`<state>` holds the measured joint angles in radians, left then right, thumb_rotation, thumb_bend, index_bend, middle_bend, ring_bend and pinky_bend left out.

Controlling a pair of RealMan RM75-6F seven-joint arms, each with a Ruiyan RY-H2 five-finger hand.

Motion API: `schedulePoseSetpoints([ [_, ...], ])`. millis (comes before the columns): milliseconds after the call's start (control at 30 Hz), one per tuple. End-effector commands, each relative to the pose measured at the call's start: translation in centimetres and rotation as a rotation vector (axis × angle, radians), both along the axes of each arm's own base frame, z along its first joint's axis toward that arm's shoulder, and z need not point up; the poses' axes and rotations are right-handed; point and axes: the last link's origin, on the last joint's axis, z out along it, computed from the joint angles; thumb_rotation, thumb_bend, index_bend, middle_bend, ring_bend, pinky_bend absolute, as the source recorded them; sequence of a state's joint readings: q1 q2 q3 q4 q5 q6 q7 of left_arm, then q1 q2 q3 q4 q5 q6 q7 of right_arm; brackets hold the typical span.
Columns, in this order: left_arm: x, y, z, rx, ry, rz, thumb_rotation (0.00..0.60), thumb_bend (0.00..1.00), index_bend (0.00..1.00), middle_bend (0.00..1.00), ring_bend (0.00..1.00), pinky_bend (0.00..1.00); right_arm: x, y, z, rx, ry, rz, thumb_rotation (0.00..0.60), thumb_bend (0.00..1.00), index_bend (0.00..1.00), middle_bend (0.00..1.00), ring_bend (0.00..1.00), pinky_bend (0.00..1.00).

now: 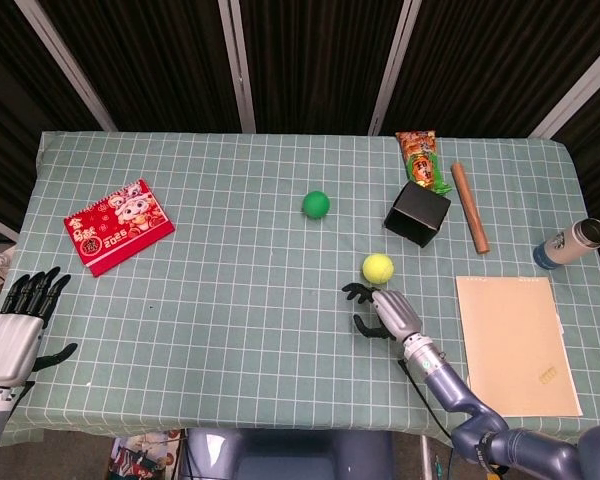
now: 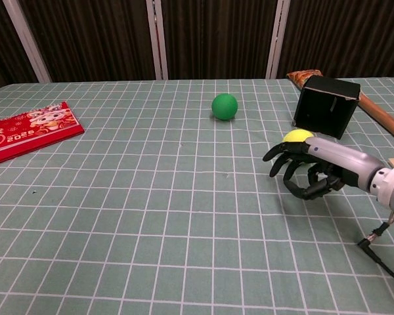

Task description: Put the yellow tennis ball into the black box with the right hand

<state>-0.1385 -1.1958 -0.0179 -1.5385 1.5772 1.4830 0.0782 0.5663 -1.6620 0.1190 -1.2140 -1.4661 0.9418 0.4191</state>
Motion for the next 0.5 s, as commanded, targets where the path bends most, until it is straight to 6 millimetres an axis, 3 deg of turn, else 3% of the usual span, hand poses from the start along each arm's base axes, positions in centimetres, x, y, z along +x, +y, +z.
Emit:
schedulePoseSetpoints([
  [33, 0.0, 0.0, 0.0, 0.001, -0.001, 0.001, 0.600, 0.11, 0.00, 0.00, 0.00, 0.00, -0.2, -0.5, 0.2, 0.008, 0.003, -0.011, 0.600, 0.55, 0.16, 0.30, 0.32, 0.65],
  [233, 0.0, -0.1, 0.1, 0.005, -0.002, -0.001, 0.600, 0.11, 0.00, 0.00, 0.00, 0.00, -0.3, -1.0, 0.4, 0.031, -0.020, -0.031, 0.600, 0.55, 0.07, 0.24, 0.29, 0.62],
  [500, 0.0, -0.2, 0.1, 0.007, 0.003, 0.002, 0.600, 0.11, 0.00, 0.00, 0.00, 0.00, -0.5, -1.9, 0.8, 0.031, -0.003, -0.022, 0.600, 0.55, 0.06, 0.22, 0.27, 0.60],
])
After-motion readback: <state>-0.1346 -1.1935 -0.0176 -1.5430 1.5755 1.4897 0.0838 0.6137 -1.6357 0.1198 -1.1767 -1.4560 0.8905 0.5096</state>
